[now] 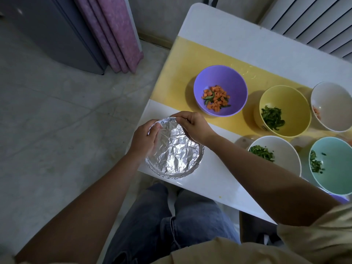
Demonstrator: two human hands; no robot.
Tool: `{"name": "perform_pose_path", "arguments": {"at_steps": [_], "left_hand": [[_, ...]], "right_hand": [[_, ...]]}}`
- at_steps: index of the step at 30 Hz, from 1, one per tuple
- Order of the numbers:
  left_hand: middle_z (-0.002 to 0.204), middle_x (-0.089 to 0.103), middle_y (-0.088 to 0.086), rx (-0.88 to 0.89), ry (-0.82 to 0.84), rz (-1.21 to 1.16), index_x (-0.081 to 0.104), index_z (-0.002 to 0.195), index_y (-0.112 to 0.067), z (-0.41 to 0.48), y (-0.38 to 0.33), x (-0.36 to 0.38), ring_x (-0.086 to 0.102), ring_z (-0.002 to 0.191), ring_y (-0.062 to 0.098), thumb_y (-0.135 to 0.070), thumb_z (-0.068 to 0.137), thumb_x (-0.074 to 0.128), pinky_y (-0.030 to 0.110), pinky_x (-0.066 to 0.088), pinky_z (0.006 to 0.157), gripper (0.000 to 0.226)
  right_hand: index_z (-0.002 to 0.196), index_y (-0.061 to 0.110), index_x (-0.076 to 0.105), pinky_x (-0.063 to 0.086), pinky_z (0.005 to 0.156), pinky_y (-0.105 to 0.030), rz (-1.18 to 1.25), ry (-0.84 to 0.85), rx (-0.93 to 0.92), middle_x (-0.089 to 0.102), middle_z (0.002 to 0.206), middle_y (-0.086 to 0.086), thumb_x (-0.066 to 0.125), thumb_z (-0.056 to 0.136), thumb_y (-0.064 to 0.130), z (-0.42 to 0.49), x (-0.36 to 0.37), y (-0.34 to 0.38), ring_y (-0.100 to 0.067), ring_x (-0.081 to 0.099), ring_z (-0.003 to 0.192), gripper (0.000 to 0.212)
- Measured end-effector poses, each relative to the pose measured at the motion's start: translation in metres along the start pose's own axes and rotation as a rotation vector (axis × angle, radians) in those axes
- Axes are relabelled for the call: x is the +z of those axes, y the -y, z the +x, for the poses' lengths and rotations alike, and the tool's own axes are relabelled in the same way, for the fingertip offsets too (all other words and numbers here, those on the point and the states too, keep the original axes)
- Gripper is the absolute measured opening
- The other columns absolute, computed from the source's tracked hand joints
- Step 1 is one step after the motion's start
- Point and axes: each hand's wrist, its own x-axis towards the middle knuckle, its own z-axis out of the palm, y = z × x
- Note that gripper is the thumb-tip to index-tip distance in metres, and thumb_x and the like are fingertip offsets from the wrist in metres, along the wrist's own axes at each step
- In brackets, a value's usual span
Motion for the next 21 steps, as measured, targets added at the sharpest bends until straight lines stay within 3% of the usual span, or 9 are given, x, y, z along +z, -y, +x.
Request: {"name": "perform_pose_path", "arguments": {"at_steps": [2,5,8,9,11,14,16,21], "left_hand": [[0.093,0.069,0.004,-0.02,-0.012,-0.022,0.067,0.111,-0.007,0.0,0.0,0.0,0.065,0.09,0.02,-0.021,0.103,0.047,0.028,0.046,0.079,0.026],[0.088,0.066,0.004,-0.085,-0.118,-0.067,0.067,0.11,-0.008,-0.003,0.0,-0.005,0.06,0.083,0.017,-0.022,0.103,0.046,0.029,0.045,0.076,0.026],[0.077,0.058,0.002,-0.168,-0.305,-0.134,0.062,0.093,-0.01,-0.007,0.0,-0.008,0.053,0.076,0.018,-0.019,0.102,0.043,0.03,0.04,0.072,0.023],[0.078,0.057,0.001,-0.196,-0.343,-0.148,0.062,0.092,-0.009,-0.008,0.0,-0.009,0.052,0.078,0.019,-0.017,0.101,0.043,0.03,0.039,0.072,0.023],[0.08,0.056,0.001,-0.238,-0.367,-0.154,0.059,0.091,-0.01,-0.011,0.0,-0.008,0.052,0.08,0.02,-0.017,0.101,0.041,0.029,0.038,0.072,0.021],[0.082,0.055,0.002,-0.273,-0.359,-0.182,0.055,0.09,-0.012,-0.014,0.002,-0.005,0.05,0.081,0.021,-0.019,0.102,0.039,0.032,0.038,0.074,0.021],[0.088,0.056,0.005,-0.288,-0.356,-0.204,0.057,0.094,-0.009,-0.015,0.001,-0.003,0.05,0.083,0.021,-0.019,0.102,0.037,0.031,0.038,0.076,0.024],[0.092,0.056,0.008,-0.293,-0.313,-0.218,0.055,0.094,-0.008,-0.016,0.003,-0.007,0.049,0.085,0.02,-0.02,0.103,0.036,0.029,0.036,0.075,0.024]], "right_hand": [[0.126,0.004,0.061,0.034,0.047,-0.007,0.018,0.034,0.032,0.052,0.05,0.028,0.048,0.102,0.012,-0.001,-0.003,0.004,0.005,0.046,0.042,0.029],[0.135,0.007,0.053,0.041,0.066,-0.005,0.072,-0.054,0.074,0.057,0.084,0.025,0.05,0.101,0.019,-0.01,-0.005,0.005,0.019,0.054,0.065,0.036],[0.13,0.006,0.058,0.046,0.091,-0.021,0.071,-0.223,0.113,0.067,0.111,0.0,0.052,0.1,0.021,-0.024,0.001,-0.003,-0.005,0.061,0.102,0.034],[0.125,0.007,0.061,0.047,0.093,-0.026,0.051,-0.249,0.151,0.068,0.113,-0.004,0.051,0.1,0.025,-0.028,0.005,-0.006,-0.012,0.061,0.104,0.033],[0.104,0.005,0.067,0.048,0.082,-0.035,0.005,-0.261,0.231,0.07,0.094,-0.011,0.049,0.1,0.031,-0.037,0.014,-0.012,-0.02,0.062,0.088,0.032],[0.071,-0.003,0.053,0.042,0.062,-0.04,0.038,-0.32,0.262,0.055,0.068,-0.023,0.047,0.099,0.023,-0.047,0.025,-0.012,-0.028,0.047,0.063,0.039],[0.065,0.002,0.048,0.032,0.058,-0.034,0.011,-0.368,0.29,0.048,0.062,-0.014,0.045,0.099,0.016,-0.047,0.029,-0.009,-0.021,0.04,0.061,0.037],[0.069,0.002,0.049,0.032,0.062,-0.032,0.056,-0.381,0.333,0.05,0.068,-0.011,0.045,0.1,0.021,-0.043,0.033,-0.004,-0.022,0.041,0.066,0.037]]}}
